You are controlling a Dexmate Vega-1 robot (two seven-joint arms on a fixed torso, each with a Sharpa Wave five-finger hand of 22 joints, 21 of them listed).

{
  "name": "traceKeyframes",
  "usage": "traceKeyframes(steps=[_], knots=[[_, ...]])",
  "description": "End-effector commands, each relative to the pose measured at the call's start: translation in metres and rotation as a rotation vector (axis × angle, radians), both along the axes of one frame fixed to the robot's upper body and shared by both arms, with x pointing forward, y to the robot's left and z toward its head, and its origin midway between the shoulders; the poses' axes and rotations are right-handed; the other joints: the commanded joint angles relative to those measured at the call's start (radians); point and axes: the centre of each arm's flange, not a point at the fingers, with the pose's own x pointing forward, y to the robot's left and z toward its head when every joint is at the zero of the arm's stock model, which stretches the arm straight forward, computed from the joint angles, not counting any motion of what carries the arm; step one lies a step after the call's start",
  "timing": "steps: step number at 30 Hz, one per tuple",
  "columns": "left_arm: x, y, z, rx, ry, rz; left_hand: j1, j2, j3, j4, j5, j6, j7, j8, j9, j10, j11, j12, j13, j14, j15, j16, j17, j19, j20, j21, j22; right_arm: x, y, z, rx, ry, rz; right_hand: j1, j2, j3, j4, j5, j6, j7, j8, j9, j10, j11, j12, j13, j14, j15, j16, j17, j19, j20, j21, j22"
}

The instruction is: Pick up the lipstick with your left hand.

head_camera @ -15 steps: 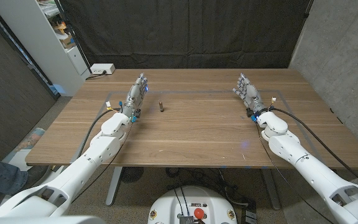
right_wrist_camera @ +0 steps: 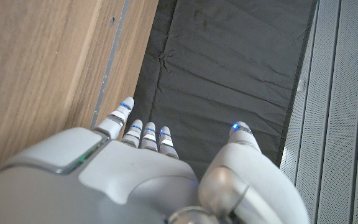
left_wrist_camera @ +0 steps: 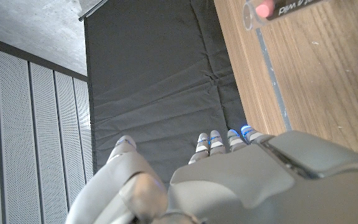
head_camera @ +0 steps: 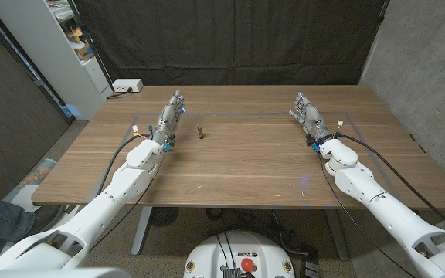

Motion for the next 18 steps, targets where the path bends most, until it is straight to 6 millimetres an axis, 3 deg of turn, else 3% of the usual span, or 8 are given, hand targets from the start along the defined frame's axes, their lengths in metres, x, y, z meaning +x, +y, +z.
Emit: traceKeyframes(steps=[1, 18], knots=[[-0.001, 0.003, 0.002, 0.005, -0.003, 0.006, 0.014, 0.001, 0.006, -0.006, 0.006, -0.002, -0.001, 0.001, 0.004, -0.003, -0.005, 0.005, 0.003, -0.017, -0.003, 0.005, 0.002, -0.074, -0.005, 0.003, 0.004, -0.002, 0.0, 0.001, -0.003, 0.002, -0.008, 0.004, 0.003, 0.004, -0.001, 0.008, 0.003, 0.006, 0.003, 0.004, -0.002, 0.007, 0.006, 0.003, -0.002, 0.0, 0.005, 0.001, 0.006, 0.001, 0.005, 0.005], [-0.013, 0.017, -0.001, 0.025, -0.008, 0.04, 0.026, 0.012, 0.011, -0.011, 0.009, 0.0, -0.004, -0.001, 0.004, 0.002, -0.008, 0.005, 0.003, -0.012, -0.003, 0.004, 0.002, -0.073, 0.008, 0.002, 0.005, 0.001, 0.003, 0.007, -0.014, 0.0, -0.006, 0.003, 0.005, 0.003, -0.002, 0.01, 0.004, 0.003, 0.002, 0.004, 0.0, 0.008, 0.006, 0.003, 0.0, 0.003, 0.005, -0.001, 0.006, 0.003, 0.004, 0.005]])
